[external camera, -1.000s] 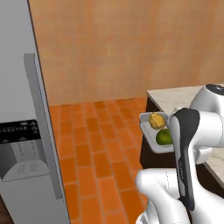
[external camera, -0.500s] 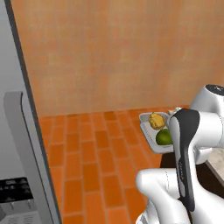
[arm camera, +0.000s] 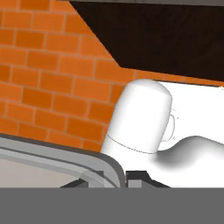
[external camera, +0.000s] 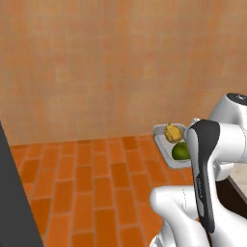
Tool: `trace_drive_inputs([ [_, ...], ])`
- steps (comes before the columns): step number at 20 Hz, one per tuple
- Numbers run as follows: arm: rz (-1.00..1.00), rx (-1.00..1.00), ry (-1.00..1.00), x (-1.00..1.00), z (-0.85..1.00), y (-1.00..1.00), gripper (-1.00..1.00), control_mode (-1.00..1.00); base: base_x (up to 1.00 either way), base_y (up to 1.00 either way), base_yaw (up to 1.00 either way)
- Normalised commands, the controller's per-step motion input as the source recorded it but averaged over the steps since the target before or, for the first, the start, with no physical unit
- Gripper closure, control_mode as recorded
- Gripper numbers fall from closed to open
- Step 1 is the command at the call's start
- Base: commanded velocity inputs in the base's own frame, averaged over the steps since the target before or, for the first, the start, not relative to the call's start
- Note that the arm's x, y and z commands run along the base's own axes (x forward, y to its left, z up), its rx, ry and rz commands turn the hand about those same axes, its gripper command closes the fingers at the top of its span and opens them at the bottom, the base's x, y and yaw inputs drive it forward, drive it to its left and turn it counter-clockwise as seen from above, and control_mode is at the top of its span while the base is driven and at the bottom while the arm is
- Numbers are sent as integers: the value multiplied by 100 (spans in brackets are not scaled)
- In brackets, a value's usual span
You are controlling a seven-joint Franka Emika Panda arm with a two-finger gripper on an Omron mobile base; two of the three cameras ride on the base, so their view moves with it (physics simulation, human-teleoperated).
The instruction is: Take the meat container that has the shrimp and place it on the second highest rack of the freezer. Then take the vegetable container that has the squash and lime and place it on the highest rack of the freezer.
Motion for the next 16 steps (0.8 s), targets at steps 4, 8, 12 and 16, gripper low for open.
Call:
trace_drive_inputs([
  [4,0,0,0,0,0,0,100,100,97,-13,13],
  [8,0,0,0,0,0,0,100,100,57,-26,72],
  [12,0,0,0,0,0,0,100,100,37,-16,88],
  [16,0,0,0,0,0,0,100,100,31,-19,88],
])
